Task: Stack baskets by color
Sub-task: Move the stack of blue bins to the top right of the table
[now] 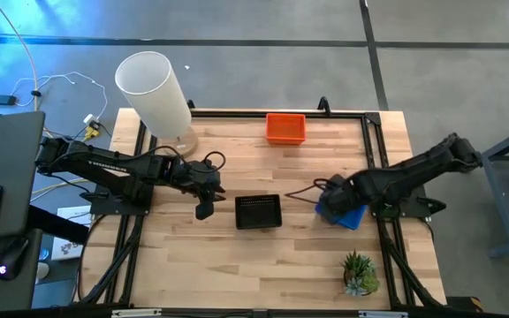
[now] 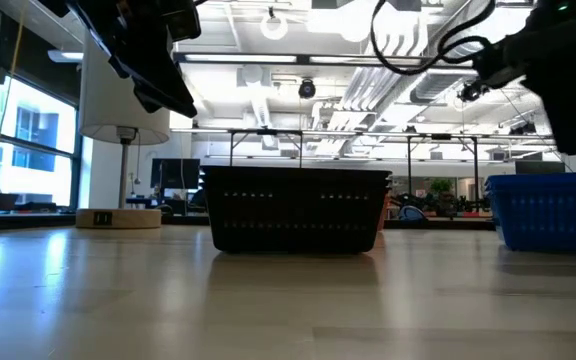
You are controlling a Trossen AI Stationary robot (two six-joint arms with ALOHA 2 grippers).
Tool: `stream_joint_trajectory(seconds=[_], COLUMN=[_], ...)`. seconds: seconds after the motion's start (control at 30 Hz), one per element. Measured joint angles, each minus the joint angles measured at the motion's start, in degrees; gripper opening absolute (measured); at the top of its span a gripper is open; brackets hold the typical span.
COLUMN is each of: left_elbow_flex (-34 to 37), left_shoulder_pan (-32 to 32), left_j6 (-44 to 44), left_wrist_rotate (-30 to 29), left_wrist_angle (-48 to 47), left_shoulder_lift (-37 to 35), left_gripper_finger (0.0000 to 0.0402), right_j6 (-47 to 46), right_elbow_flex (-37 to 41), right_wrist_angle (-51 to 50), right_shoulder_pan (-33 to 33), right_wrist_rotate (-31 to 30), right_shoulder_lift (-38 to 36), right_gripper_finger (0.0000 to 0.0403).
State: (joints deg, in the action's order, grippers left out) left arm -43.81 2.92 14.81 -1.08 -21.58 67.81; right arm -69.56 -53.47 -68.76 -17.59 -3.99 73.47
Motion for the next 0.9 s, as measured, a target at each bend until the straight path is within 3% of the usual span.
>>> stream_joint_trajectory(seconds=[0.43, 0.9], left_elbow_flex=[0.0, 0.0], left_shoulder_pan=[0.0, 0.1], left_j6=[0.0, -1.1], left_wrist_rotate=[-0.2, -1.1], left_wrist_angle=[0.0, 0.1], left_shoulder_lift=[0.0, 0.0], left_gripper_finger=[0.0107, 0.0107], right_j6=[-10.1, -10.0], right_elbow_flex=[0.0, 0.0], right_wrist_angle=[-2.0, -3.2], right_shoulder_pan=[-6.4, -5.3], right_wrist_rotate=[-3.0, -2.4], right_shoulder_lift=[0.9, 11.6], right_gripper_finger=[0.0128, 0.0128])
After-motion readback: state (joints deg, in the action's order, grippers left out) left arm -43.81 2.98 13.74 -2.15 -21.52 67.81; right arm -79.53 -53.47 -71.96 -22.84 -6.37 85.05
